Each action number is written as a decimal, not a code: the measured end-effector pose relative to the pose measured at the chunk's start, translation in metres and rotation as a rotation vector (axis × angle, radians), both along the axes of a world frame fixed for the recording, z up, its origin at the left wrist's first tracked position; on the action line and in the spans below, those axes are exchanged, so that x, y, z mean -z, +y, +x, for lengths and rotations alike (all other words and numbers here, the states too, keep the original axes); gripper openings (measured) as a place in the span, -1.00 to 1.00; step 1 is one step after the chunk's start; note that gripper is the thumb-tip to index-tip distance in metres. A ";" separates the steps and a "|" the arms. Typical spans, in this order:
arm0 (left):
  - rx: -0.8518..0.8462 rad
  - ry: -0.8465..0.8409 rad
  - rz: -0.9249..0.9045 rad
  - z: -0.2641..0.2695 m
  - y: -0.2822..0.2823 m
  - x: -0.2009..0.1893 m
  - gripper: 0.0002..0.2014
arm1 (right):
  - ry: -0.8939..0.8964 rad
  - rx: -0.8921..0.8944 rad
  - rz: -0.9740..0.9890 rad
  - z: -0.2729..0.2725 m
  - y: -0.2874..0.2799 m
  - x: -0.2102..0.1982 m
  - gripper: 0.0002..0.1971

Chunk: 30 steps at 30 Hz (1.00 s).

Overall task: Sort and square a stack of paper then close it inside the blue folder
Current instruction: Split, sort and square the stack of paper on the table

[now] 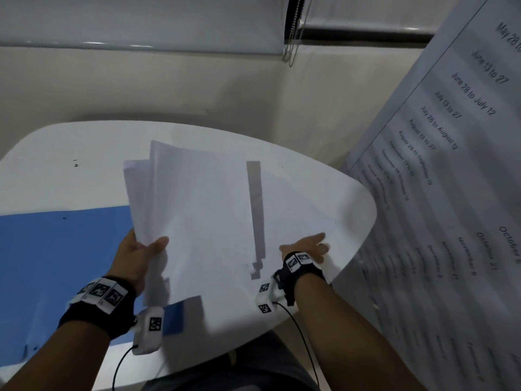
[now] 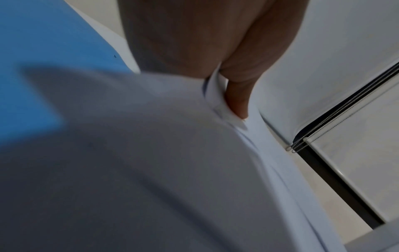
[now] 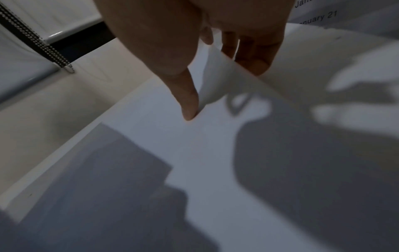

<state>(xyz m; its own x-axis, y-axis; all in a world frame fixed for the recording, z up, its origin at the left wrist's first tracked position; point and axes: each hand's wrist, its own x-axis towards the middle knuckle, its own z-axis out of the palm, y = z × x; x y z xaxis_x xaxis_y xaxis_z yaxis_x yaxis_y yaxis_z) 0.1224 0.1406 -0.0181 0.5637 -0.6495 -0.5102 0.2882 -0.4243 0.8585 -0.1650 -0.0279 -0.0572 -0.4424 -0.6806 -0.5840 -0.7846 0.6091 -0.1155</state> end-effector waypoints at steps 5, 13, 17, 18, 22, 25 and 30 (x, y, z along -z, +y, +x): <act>0.021 0.023 -0.062 0.004 -0.002 -0.012 -0.57 | -0.104 0.061 -0.151 -0.005 -0.013 0.003 0.15; 0.053 0.009 -0.037 0.010 0.003 -0.007 -0.57 | -0.292 -0.034 -0.238 -0.047 -0.040 0.004 -0.54; 0.041 0.010 -0.018 0.013 0.006 -0.007 -0.57 | -0.306 0.001 -0.279 -0.045 -0.039 -0.001 -0.40; 0.030 0.018 -0.015 0.013 0.006 -0.006 -0.56 | -0.339 0.004 -0.277 -0.041 -0.036 -0.001 -0.31; 0.000 0.057 0.004 0.012 0.003 -0.009 -0.55 | -0.427 -0.013 -0.290 -0.026 -0.019 -0.002 -0.55; -0.004 0.075 0.001 0.011 0.002 -0.011 -0.56 | -0.443 -0.059 -0.440 -0.033 -0.024 -0.032 -0.67; 0.031 0.117 -0.011 -0.006 -0.002 -0.008 -0.57 | -0.258 -0.196 -0.786 -0.057 -0.053 -0.132 -0.67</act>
